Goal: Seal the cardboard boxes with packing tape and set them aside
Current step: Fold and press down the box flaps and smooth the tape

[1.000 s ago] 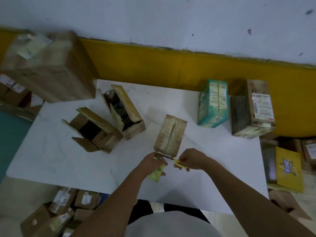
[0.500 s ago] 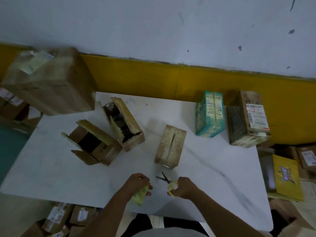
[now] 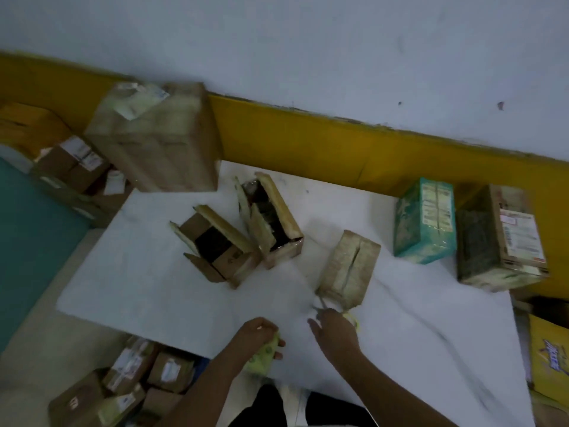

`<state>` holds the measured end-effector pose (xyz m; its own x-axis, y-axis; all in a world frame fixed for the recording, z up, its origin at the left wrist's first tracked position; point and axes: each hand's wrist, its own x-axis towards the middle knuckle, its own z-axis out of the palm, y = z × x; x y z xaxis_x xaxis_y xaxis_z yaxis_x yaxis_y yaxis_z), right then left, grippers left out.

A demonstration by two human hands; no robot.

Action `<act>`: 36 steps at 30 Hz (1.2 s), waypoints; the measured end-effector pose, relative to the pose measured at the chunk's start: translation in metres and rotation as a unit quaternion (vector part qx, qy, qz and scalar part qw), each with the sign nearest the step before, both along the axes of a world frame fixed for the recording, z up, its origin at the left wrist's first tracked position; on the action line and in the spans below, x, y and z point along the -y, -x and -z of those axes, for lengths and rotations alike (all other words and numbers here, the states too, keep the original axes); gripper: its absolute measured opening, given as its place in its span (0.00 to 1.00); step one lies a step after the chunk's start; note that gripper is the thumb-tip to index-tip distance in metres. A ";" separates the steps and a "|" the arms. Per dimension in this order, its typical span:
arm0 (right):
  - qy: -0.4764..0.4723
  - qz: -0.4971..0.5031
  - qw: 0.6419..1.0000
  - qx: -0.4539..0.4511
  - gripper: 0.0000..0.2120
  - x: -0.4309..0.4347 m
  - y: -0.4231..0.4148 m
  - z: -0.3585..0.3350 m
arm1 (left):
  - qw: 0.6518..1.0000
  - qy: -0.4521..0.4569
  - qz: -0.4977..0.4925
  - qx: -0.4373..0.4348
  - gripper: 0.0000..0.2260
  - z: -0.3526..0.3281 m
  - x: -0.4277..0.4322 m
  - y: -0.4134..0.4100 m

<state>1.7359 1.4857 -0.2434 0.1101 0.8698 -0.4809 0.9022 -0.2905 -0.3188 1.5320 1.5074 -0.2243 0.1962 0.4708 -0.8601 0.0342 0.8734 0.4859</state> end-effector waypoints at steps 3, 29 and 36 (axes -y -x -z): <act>0.035 -0.012 0.982 -0.186 0.22 -0.004 0.047 -0.007 | 1.000 -0.022 0.016 0.015 0.02 -0.011 0.005 0.012; -0.015 -0.102 0.978 -0.179 0.13 0.028 0.134 0.032 | 0.972 -0.036 -0.013 -0.230 0.40 0.087 0.120 0.069; 0.003 -0.183 0.982 -0.041 0.04 -0.001 0.153 0.063 | 0.980 -0.041 -0.136 -0.138 0.07 0.109 0.095 0.071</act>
